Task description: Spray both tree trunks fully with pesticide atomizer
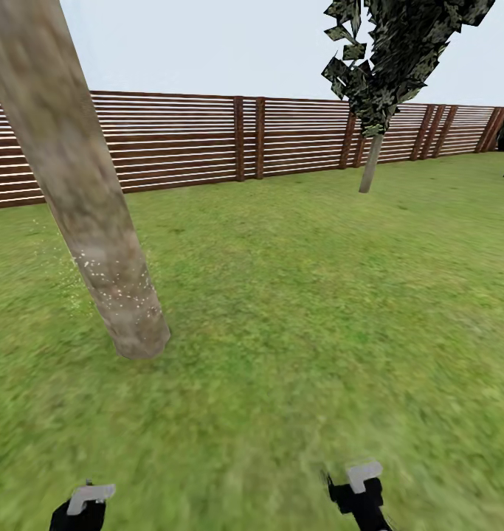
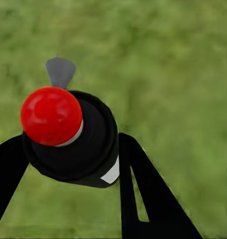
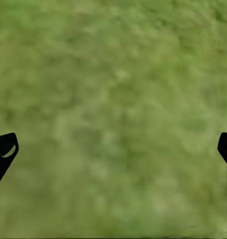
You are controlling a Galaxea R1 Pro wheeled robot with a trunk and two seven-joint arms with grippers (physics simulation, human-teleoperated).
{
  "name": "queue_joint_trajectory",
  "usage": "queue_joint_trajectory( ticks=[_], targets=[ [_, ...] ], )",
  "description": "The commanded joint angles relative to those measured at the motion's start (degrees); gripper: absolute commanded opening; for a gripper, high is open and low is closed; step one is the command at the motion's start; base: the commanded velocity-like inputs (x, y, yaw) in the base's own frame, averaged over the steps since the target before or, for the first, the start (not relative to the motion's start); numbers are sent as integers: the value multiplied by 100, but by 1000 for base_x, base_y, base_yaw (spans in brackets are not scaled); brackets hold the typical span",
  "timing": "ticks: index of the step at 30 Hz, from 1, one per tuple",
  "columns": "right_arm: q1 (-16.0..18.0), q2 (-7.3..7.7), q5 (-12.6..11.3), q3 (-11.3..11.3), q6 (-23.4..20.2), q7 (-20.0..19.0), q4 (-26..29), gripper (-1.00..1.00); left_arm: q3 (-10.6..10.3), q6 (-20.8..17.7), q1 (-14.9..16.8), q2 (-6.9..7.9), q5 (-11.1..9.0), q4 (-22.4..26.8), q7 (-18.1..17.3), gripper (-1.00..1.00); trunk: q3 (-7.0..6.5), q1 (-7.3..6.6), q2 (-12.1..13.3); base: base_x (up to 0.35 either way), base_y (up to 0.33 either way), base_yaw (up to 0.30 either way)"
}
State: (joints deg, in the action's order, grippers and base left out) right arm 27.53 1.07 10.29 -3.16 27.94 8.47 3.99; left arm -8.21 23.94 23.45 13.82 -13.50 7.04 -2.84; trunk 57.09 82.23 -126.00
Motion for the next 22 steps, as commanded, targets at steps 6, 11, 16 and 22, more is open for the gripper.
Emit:
queue_joint_trajectory(
  ticks=[6, 11, 16, 22],
  targets=[
    [-255, -36, -156, -18, 578, 446, -163, 100, -6, 150, -257, -21, -438, -250, 119, -100, -1, 0, 0, 0, 0, 0],
    [-400, -66, -157, -18, 571, 445, -233, 100, -6, 147, -262, -130, -452, -400, 121, -100, -1, 0, 0, 0, 0, 0],
    [-523, -71, -150, -18, 563, 445, -235, 100, -8, 154, -262, -140, -452, -398, 121, -100, -1, 0, 0, 0, 0, 0],
    [-546, -72, -150, -18, 563, 445, -232, 100, -14, 139, -262, -106, -397, -418, 110, -100, -1, 0, 0, 0, 0, 0]
  ],
)
